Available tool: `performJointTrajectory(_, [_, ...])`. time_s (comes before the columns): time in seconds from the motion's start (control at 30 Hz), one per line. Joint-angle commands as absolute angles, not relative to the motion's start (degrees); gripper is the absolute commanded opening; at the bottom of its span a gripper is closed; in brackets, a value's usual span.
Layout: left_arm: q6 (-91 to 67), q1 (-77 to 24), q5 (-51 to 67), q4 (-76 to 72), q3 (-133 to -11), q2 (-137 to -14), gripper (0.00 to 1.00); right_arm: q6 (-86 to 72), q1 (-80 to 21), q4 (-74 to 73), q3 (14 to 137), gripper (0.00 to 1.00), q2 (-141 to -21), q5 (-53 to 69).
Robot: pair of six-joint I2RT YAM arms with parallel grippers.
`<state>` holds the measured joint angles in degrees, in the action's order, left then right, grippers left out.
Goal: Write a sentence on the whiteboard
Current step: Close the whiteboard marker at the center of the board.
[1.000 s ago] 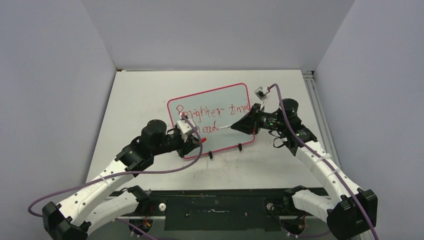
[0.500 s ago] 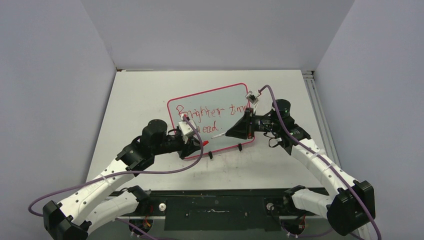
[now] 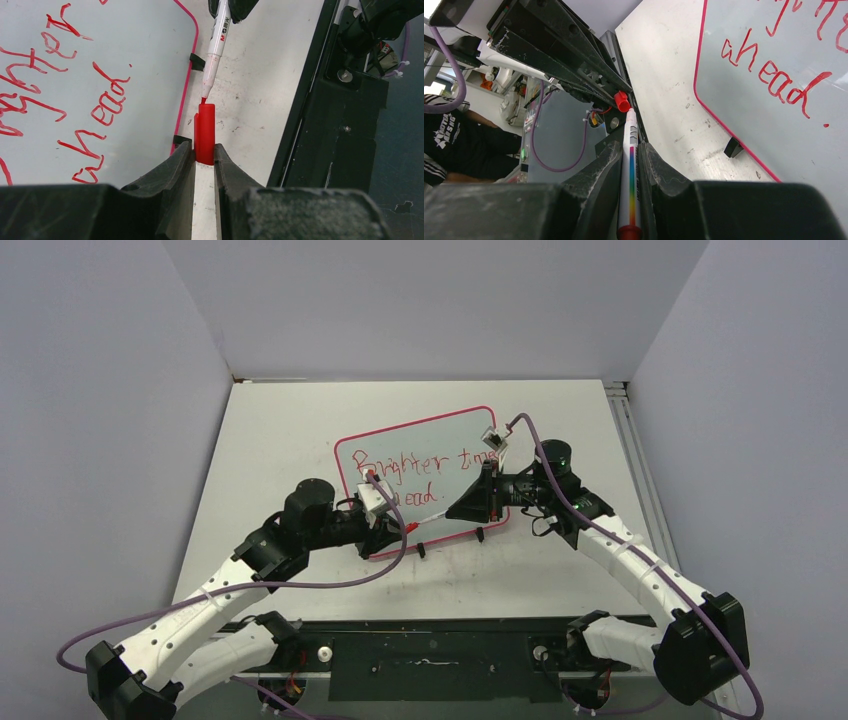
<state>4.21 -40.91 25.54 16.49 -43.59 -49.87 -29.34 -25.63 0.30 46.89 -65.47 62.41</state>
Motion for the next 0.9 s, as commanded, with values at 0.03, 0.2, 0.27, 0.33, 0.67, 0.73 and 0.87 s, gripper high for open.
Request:
performJointTrajectory(0.03, [5.3, -40.8, 26.5, 14.2, -44.1, -49.9, 0.00, -27.9, -26.1, 2.6, 48.0, 0.05, -65.4, 63.6])
performJointTrajectory(0.2, [5.5, -40.8, 26.1, 14.5, -44.2, -49.8, 0.00, -26.9, -26.1, 1.4, 48.3, 0.05, -64.9, 62.9])
performJointTrajectory(0.27, [5.5, -40.9, 26.0, 14.5, -44.1, -49.8, 0.00, -26.6, -26.0, 0.8, 48.5, 0.05, -64.6, 62.6])
performJointTrajectory(0.33, [5.5, -40.9, 25.9, 14.5, -44.2, -49.9, 0.00, -26.5, -26.1, 0.7, 48.6, 0.05, -64.5, 62.6])
performJointTrajectory(0.67, [5.7, -40.8, 25.8, 14.9, -44.3, -50.2, 0.00, -26.6, -25.9, 0.6, 49.1, 0.05, -63.7, 62.3])
performJointTrajectory(0.73, [5.7, -40.8, 25.8, 14.9, -44.4, -50.2, 0.00, -26.7, -25.9, 0.9, 49.2, 0.05, -63.5, 62.2])
performJointTrajectory(0.87, [5.8, -40.9, 25.9, 15.0, -44.3, -50.4, 0.00, -27.2, -25.9, 1.5, 49.0, 0.05, -63.7, 62.7])
